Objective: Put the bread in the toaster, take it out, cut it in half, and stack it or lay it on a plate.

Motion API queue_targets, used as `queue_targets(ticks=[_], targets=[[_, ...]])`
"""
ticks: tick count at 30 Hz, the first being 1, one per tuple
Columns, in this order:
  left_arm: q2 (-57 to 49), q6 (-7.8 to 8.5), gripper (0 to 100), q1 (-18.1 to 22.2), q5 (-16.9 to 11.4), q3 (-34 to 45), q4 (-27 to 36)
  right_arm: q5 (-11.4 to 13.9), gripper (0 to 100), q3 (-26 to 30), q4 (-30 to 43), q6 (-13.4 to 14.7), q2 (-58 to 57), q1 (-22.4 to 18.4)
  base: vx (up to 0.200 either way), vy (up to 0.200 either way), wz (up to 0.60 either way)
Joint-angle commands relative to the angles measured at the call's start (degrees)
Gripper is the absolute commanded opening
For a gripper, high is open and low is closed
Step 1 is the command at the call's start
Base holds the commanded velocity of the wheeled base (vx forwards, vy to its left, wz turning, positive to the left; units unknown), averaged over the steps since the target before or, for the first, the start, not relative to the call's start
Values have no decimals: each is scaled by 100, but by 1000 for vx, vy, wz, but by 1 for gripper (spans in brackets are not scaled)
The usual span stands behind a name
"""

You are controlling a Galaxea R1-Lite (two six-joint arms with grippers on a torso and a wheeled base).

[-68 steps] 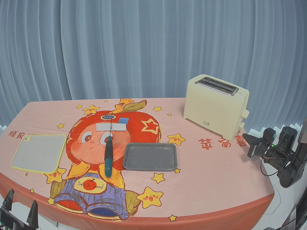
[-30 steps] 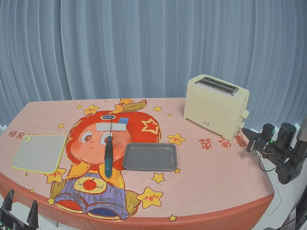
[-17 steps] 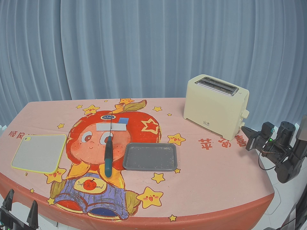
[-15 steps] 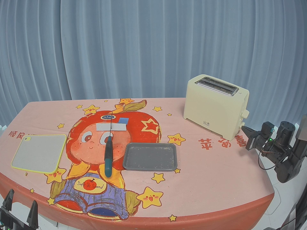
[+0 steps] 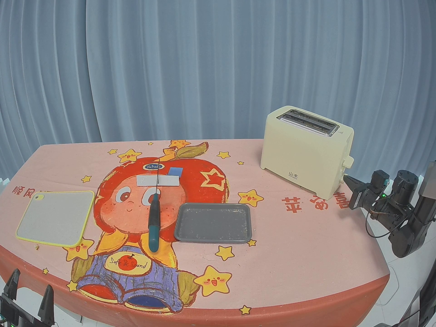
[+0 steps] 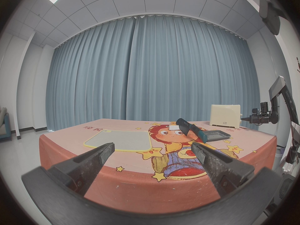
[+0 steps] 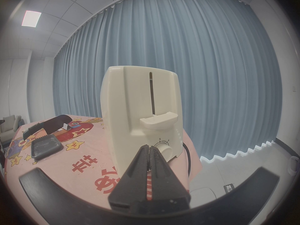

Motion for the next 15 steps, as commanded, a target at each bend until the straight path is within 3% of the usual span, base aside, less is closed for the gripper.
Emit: queue_targets(ticks=[1,15], targets=[[-5,-1,100,-1,3,101,-7,-12,0,-20,-58,15,8,-15,0,0,0],[-5,-1,100,-1,3,101,-7,-30,0,-46,-58,32,131,29,0,0,0]])
